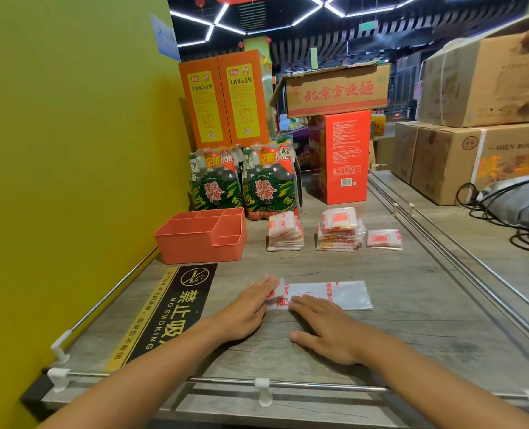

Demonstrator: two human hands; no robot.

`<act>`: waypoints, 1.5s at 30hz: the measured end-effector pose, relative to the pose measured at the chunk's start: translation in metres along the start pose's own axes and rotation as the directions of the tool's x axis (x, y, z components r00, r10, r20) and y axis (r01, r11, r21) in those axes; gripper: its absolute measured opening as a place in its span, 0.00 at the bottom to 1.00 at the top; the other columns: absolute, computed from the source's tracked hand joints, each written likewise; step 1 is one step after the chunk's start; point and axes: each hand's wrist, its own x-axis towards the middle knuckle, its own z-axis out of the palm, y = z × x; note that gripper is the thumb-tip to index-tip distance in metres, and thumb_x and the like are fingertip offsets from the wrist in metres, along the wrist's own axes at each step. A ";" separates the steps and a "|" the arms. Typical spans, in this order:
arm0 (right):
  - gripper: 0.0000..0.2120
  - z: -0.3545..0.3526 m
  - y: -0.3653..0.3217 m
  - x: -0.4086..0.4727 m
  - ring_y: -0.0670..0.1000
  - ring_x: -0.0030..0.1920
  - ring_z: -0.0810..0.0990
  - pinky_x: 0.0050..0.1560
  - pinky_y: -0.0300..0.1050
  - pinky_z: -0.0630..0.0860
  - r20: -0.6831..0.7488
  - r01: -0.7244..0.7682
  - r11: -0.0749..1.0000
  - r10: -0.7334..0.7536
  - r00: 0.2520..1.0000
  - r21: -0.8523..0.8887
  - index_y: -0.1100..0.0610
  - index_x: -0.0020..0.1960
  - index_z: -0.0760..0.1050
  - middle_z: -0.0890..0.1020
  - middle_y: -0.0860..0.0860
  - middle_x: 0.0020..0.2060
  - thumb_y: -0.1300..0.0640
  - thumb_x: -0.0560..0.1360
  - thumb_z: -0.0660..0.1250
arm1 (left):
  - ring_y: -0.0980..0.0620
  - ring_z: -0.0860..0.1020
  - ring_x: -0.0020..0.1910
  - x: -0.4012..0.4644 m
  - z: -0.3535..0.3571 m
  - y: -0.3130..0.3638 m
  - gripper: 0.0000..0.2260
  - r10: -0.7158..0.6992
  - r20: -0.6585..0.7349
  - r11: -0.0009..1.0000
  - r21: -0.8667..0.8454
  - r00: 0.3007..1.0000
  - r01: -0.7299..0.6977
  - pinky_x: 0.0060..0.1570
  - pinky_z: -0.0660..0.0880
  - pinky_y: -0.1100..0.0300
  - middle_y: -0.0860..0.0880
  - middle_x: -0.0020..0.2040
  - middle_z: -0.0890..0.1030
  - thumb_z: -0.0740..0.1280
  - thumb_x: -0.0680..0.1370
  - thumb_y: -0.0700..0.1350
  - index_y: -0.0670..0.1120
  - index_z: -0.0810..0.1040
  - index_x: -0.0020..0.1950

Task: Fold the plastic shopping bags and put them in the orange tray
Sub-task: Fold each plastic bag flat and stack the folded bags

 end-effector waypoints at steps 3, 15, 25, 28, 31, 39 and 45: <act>0.40 0.001 -0.001 0.002 0.46 0.81 0.44 0.77 0.43 0.42 -0.058 -0.011 0.997 0.015 0.998 0.077 0.47 0.82 0.38 0.42 0.43 0.81 0.34 0.81 0.55 | 0.62 0.43 0.79 -0.003 -0.005 -0.001 0.24 0.022 0.047 0.999 0.024 0.999 -0.024 0.77 0.38 0.65 0.54 0.82 0.49 0.52 0.87 0.45 0.50 0.49 0.83; 0.36 0.004 -0.007 0.012 0.42 0.79 0.38 0.77 0.43 0.36 -0.001 0.014 1.000 -0.014 1.000 0.021 0.47 0.83 0.42 0.43 0.43 0.81 0.33 0.82 0.49 | 0.66 0.40 0.78 -0.009 -0.012 0.006 0.29 0.092 0.171 0.986 0.122 0.981 -0.114 0.80 0.41 0.56 0.57 0.83 0.45 0.50 0.85 0.61 0.54 0.44 0.83; 0.38 0.006 -0.007 0.016 0.44 0.80 0.38 0.78 0.44 0.37 0.030 -0.038 0.997 0.040 0.999 -0.072 0.49 0.83 0.40 0.40 0.44 0.81 0.31 0.81 0.46 | 0.62 0.36 0.79 -0.012 -0.012 0.009 0.34 0.011 0.243 0.986 0.159 0.970 -0.051 0.80 0.41 0.54 0.55 0.82 0.37 0.48 0.83 0.65 0.52 0.38 0.82; 0.38 0.006 -0.007 0.017 0.44 0.80 0.38 0.77 0.43 0.37 0.033 -0.039 0.996 0.042 0.999 -0.079 0.49 0.83 0.41 0.41 0.44 0.81 0.31 0.81 0.46 | 0.58 0.33 0.78 -0.011 -0.010 0.014 0.36 -0.050 0.248 0.982 0.191 0.967 0.001 0.78 0.37 0.57 0.54 0.80 0.33 0.47 0.82 0.67 0.49 0.37 0.82; 0.38 0.006 -0.007 0.017 0.44 0.80 0.38 0.78 0.44 0.37 0.041 -0.044 0.997 0.047 0.998 -0.064 0.49 0.83 0.41 0.41 0.44 0.81 0.30 0.80 0.47 | 0.61 0.31 0.75 -0.010 -0.010 0.020 0.36 -0.134 0.259 0.979 0.186 0.956 0.087 0.73 0.34 0.62 0.54 0.80 0.32 0.48 0.83 0.66 0.48 0.36 0.82; 0.38 0.005 -0.008 0.014 0.45 0.80 0.38 0.78 0.45 0.37 0.043 -0.045 0.997 0.047 0.998 -0.060 0.49 0.83 0.41 0.41 0.45 0.81 0.30 0.81 0.47 | 0.47 0.35 0.80 -0.008 -0.008 0.024 0.37 -0.438 0.175 0.895 0.183 0.882 0.408 0.79 0.39 0.50 0.43 0.81 0.37 0.44 0.83 0.66 0.42 0.38 0.81; 0.42 0.003 -0.009 0.013 0.46 0.80 0.37 0.78 0.47 0.37 0.058 -0.047 0.998 0.049 0.997 -0.044 0.49 0.82 0.39 0.40 0.45 0.81 0.28 0.77 0.44 | 0.54 0.66 0.71 -0.015 -0.017 0.041 0.19 -0.383 -0.063 0.881 -0.325 0.922 0.344 0.78 0.56 0.53 0.51 0.71 0.71 0.58 0.85 0.52 0.46 0.69 0.74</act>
